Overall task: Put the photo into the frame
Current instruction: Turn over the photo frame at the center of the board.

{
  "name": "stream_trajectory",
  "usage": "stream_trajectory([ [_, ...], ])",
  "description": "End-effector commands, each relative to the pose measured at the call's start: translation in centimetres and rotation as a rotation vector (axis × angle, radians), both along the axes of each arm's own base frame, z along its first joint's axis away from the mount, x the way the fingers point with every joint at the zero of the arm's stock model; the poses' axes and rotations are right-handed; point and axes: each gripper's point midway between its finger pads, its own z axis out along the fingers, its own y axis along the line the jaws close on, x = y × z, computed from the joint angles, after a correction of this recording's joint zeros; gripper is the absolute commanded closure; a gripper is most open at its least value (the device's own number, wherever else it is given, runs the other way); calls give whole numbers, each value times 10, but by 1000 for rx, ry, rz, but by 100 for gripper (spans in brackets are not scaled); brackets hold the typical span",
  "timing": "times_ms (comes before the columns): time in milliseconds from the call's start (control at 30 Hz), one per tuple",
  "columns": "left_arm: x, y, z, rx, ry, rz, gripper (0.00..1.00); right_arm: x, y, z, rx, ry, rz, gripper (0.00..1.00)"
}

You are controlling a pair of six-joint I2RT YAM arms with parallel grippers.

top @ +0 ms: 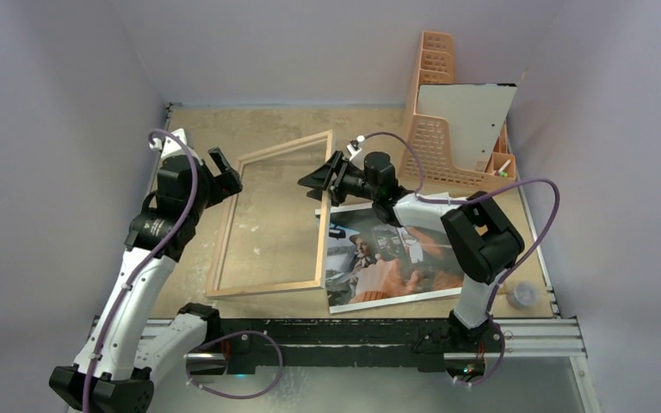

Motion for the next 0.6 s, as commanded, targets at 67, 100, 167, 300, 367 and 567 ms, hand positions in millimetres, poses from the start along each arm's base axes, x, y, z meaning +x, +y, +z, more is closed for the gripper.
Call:
stream_trajectory([
  [67,9,-4,2,-19,-23,-8,13,24,-13,-3,-218,-141,-76,36],
  [100,9,-5,1,-19,-19,-13,13,27,-14,-9,-248,-133,-83,37],
  [167,10,-7,-2,-26,-15,-20,13,36,-15,-17,-289,-133,-104,37],
  [300,12,-11,-10,-36,-1,-31,13,37,-4,-27,-292,-123,-88,41],
  [367,13,-11,-14,-33,8,-36,13,38,4,-27,-269,-115,-84,51],
  [567,14,-14,-21,-31,31,-49,13,49,21,-29,-195,-59,-169,74],
])
